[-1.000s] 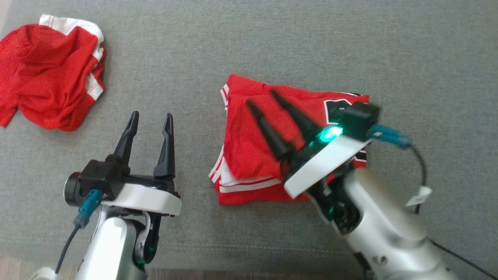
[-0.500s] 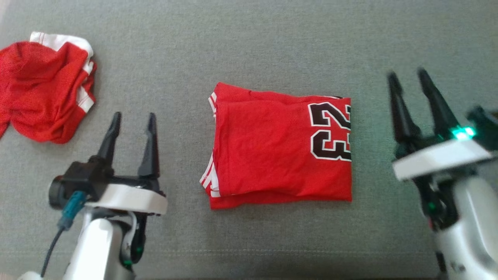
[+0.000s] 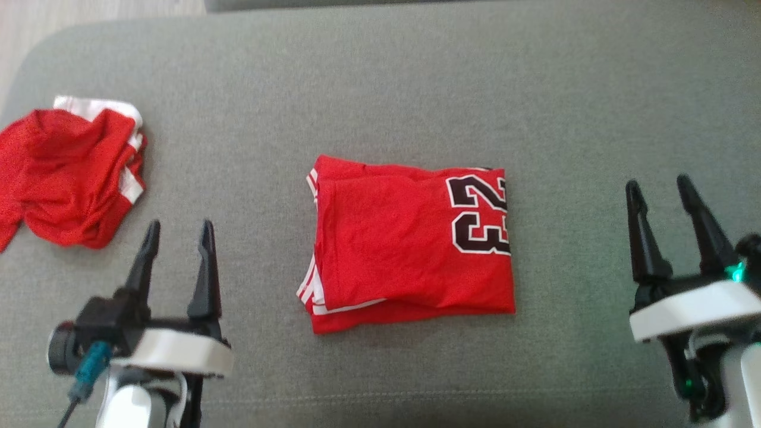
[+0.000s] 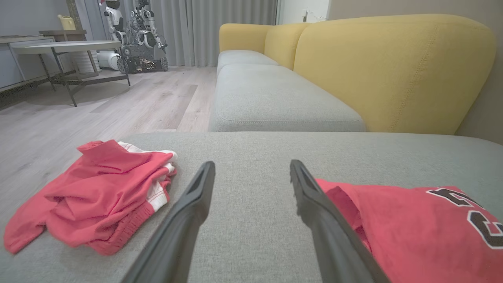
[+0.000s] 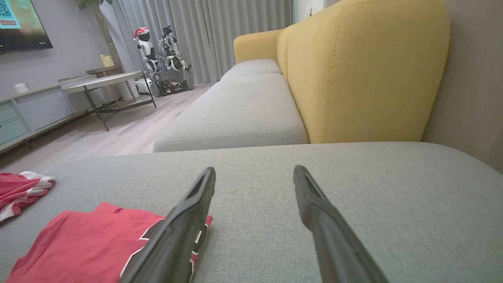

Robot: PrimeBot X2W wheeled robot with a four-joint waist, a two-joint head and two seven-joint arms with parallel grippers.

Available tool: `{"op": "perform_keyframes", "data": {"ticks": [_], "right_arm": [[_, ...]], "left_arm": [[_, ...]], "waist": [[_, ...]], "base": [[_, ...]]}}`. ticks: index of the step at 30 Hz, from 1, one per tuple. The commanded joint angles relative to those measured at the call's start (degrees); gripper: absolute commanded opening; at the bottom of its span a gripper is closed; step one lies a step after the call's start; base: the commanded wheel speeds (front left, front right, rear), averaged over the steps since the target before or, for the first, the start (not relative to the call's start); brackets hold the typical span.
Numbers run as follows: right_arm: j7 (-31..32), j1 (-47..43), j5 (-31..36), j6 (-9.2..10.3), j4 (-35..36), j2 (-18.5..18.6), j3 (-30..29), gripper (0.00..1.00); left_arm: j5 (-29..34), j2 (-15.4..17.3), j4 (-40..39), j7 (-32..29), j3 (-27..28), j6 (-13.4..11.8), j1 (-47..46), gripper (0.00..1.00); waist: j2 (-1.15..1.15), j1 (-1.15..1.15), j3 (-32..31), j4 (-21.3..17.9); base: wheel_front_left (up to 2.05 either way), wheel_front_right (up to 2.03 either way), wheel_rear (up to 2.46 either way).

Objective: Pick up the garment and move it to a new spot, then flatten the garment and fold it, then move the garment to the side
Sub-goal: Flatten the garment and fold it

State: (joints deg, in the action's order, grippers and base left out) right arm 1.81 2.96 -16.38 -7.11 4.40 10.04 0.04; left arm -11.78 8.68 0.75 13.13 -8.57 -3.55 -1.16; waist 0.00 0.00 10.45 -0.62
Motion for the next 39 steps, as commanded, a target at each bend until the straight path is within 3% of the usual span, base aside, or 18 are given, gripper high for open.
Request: {"op": "perform_keyframes", "data": {"ticks": [1, 14, 39], "right_arm": [[0.2, -0.6, 0.5, -0.37, 2.6, -0.1, 0.6, 1.0], [2.2, -5.6, 1.2, -0.37, 3.4, -1.9, 0.1, 1.0], [2.1, -5.7, 1.1, -0.37, 1.7, -1.6, -0.1, 1.0]], "left_arm": [[-0.4, 1.2, -2.5, -0.3, 1.8, -0.3, 0.2, 1.0], [-1.0, 2.2, -3.0, -2.4, 0.6, -0.4, 6.1, 1.0], [-1.3, 3.1, -2.5, -3.0, -0.5, -1.1, 5.3, 1.0]], "waist": [[0.0, 0.0, -2.0, -0.5], [0.0, 0.0, -8.3, 0.2], [0.0, 0.0, -9.2, 1.1]], "base": [[0.0, 0.0, 0.0], [0.0, 0.0, 0.0], [0.0, 0.0, 0.0]]}}
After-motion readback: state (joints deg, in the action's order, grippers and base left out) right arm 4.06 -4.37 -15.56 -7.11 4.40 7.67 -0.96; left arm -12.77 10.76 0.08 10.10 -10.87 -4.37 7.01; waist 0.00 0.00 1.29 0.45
